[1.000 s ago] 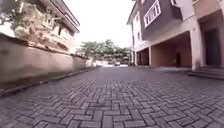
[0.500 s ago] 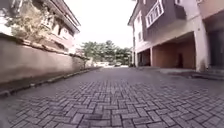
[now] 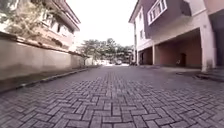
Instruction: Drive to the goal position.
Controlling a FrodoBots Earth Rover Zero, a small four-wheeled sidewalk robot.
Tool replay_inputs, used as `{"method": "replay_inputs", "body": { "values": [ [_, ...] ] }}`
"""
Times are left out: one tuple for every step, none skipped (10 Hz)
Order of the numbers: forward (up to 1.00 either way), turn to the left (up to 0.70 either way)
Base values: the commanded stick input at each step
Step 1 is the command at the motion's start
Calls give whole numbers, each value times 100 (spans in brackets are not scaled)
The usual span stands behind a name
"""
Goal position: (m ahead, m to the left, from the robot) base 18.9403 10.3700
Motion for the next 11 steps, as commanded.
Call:
{"method": "replay_inputs", "body": {
  "values": [
    [70, 0],
    [70, 0],
    [70, 0],
    [70, 0],
    [70, 0],
    [70, 0],
    [70, 0],
    [70, 0],
    [70, 0],
    [70, 0],
    [70, 0]
  ]
}}
